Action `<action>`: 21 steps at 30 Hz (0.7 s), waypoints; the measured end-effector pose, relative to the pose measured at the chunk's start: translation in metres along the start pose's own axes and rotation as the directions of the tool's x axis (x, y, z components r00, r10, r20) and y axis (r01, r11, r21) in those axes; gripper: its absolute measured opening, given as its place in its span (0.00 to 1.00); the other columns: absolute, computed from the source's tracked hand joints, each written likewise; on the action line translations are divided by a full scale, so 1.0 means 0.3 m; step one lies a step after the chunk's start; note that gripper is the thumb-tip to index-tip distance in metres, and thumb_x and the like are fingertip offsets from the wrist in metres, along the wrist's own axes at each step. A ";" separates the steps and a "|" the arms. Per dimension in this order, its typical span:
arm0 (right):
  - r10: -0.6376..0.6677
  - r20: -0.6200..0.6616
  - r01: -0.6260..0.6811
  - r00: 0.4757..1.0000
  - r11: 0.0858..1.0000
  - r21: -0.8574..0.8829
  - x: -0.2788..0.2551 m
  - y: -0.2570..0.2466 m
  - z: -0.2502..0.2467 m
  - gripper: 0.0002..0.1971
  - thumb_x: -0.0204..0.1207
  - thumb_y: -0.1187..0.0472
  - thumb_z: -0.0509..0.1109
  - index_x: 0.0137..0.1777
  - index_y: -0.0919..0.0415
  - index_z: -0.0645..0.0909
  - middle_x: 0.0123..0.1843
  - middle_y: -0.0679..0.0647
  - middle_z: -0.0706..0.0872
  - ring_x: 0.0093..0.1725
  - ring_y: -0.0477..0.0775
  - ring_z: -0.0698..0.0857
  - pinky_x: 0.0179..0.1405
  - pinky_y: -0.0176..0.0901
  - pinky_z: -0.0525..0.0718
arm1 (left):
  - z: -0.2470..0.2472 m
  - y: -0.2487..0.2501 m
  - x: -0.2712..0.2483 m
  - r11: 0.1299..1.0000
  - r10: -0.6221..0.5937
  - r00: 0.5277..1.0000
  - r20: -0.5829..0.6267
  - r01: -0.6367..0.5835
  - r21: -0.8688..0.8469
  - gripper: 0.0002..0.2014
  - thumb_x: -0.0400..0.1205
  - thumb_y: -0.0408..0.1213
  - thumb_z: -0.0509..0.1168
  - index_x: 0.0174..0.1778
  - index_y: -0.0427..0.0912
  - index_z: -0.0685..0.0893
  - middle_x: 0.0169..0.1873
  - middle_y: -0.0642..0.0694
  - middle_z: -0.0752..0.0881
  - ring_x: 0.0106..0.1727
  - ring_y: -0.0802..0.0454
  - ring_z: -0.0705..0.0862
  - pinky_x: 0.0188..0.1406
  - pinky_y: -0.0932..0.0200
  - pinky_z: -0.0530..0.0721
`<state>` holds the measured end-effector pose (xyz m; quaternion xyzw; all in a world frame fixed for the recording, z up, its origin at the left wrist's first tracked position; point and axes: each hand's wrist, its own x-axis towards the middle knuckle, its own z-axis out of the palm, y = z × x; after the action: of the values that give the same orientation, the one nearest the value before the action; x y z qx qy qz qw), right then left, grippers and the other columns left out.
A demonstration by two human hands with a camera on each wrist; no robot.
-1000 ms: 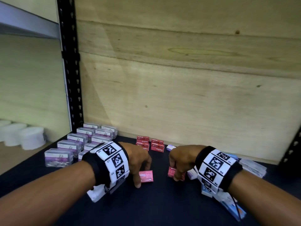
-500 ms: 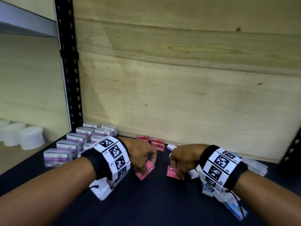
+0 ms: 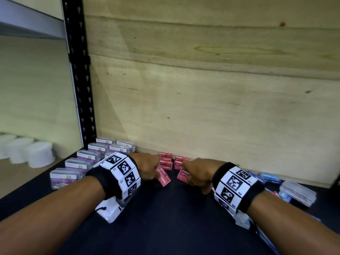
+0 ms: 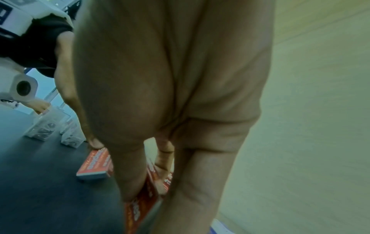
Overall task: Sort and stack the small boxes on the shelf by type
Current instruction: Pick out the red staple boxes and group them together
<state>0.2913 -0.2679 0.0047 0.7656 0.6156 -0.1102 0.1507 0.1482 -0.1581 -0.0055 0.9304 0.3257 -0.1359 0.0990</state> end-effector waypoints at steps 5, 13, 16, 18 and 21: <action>-0.003 -0.023 0.004 1.000 0.998 0.063 0.025 -0.004 0.003 0.21 0.87 0.61 0.60 0.78 0.58 0.65 0.59 0.63 0.82 0.47 0.58 0.82 0.29 0.39 0.72 | 0.022 -0.002 0.036 0.986 -0.053 0.995 -0.089 0.066 0.150 0.17 0.86 0.41 0.61 0.68 0.39 0.74 0.61 0.41 0.83 0.60 0.43 0.83 0.55 0.54 0.79; 0.044 -0.054 -0.040 0.998 0.996 0.074 0.050 -0.012 0.012 0.22 0.86 0.65 0.61 0.78 0.60 0.64 0.36 0.51 0.66 0.28 0.48 0.68 0.24 0.37 0.68 | 0.019 0.013 0.092 0.983 -0.053 0.997 -0.052 0.061 0.173 0.17 0.84 0.39 0.65 0.67 0.39 0.76 0.61 0.40 0.84 0.60 0.42 0.85 0.62 0.50 0.82; 0.042 -0.049 -0.038 0.998 0.997 0.073 0.057 -0.007 0.012 0.22 0.85 0.67 0.59 0.77 0.59 0.65 0.39 0.53 0.70 0.27 0.48 0.68 0.24 0.36 0.68 | 0.020 0.025 0.105 0.968 -0.081 0.995 -0.050 0.091 0.232 0.18 0.84 0.39 0.66 0.69 0.38 0.77 0.63 0.40 0.83 0.61 0.42 0.84 0.58 0.55 0.81; 0.040 -0.059 -0.035 0.997 0.996 0.077 0.062 -0.004 0.014 0.20 0.85 0.66 0.60 0.76 0.59 0.66 0.37 0.51 0.69 0.27 0.47 0.68 0.24 0.36 0.68 | 0.019 0.030 0.110 0.964 -0.091 0.995 -0.047 0.100 0.247 0.19 0.84 0.39 0.66 0.70 0.38 0.77 0.64 0.40 0.83 0.62 0.43 0.84 0.56 0.57 0.80; 0.034 -0.075 -0.028 0.997 0.997 0.075 0.072 0.002 0.019 0.19 0.86 0.63 0.61 0.75 0.59 0.66 0.36 0.50 0.69 0.26 0.47 0.69 0.27 0.40 0.72 | 0.011 0.032 0.107 0.970 -0.073 0.996 -0.054 0.084 0.229 0.18 0.85 0.39 0.65 0.70 0.37 0.77 0.63 0.39 0.83 0.62 0.43 0.84 0.52 0.59 0.79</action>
<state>0.2967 -0.2506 -0.0082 0.7838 0.6044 -0.1015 0.1004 0.1777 -0.1478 -0.0178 0.9249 0.3463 -0.1556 -0.0224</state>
